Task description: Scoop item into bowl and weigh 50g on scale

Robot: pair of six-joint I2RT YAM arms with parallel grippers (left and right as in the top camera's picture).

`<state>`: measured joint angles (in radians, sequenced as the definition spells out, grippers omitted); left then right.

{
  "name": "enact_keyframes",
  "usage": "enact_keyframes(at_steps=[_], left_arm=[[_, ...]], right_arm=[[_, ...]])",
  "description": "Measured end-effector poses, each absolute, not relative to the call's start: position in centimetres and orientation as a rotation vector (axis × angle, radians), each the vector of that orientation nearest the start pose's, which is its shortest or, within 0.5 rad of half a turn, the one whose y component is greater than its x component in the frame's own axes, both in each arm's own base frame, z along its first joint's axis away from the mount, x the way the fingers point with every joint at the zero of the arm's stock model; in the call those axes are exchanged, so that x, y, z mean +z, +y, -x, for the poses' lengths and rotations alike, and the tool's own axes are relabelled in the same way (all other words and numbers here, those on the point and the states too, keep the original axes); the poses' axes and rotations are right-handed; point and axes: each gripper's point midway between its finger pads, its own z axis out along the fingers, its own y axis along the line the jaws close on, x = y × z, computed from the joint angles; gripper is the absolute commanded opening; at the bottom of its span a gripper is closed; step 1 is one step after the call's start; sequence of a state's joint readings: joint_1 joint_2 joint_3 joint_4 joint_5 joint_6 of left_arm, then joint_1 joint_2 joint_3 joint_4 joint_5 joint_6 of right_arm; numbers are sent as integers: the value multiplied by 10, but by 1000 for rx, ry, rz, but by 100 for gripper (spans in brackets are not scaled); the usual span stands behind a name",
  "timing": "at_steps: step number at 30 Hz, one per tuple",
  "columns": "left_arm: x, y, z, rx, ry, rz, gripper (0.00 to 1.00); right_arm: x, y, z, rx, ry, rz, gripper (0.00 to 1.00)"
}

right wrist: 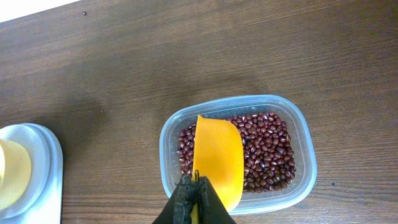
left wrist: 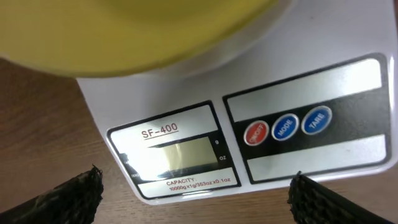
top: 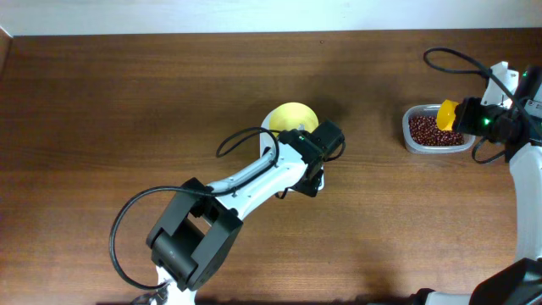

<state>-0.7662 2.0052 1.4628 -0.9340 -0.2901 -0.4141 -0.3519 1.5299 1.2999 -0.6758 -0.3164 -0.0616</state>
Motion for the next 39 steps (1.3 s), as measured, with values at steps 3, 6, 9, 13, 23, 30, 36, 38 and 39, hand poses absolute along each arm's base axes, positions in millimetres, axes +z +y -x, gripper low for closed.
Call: enact_keyframes(at_steps=[3,6,9,13,23,30,36,38,39], left_arm=[[41,-235,-320,292,2843,-423,99],[42,-232,-322,315,2833,-367,99],[43,-230,-323,324,2827,-344,99],[44,-229,-325,334,2817,-311,99],[32,-236,-336,324,2786,-280,99],[32,-235,-337,334,2780,-279,99],[34,-228,-338,382,2770,-279,99],[34,-225,-339,392,2767,-272,99],[34,-223,-340,396,2770,-267,99]], right_arm=[[193,-90,-401,207,2416,-219,4],[193,-90,-401,207,2416,-219,4],[193,-90,-401,207,2416,-219,4],[193,-90,-401,207,2416,-219,4],[193,-90,-401,207,2418,-219,4],[193,-90,-401,208,2419,-220,4],[193,-90,-401,208,2419,-220,4],[193,-90,-401,208,2419,-219,4],[193,-90,-401,208,2419,-220,4]])
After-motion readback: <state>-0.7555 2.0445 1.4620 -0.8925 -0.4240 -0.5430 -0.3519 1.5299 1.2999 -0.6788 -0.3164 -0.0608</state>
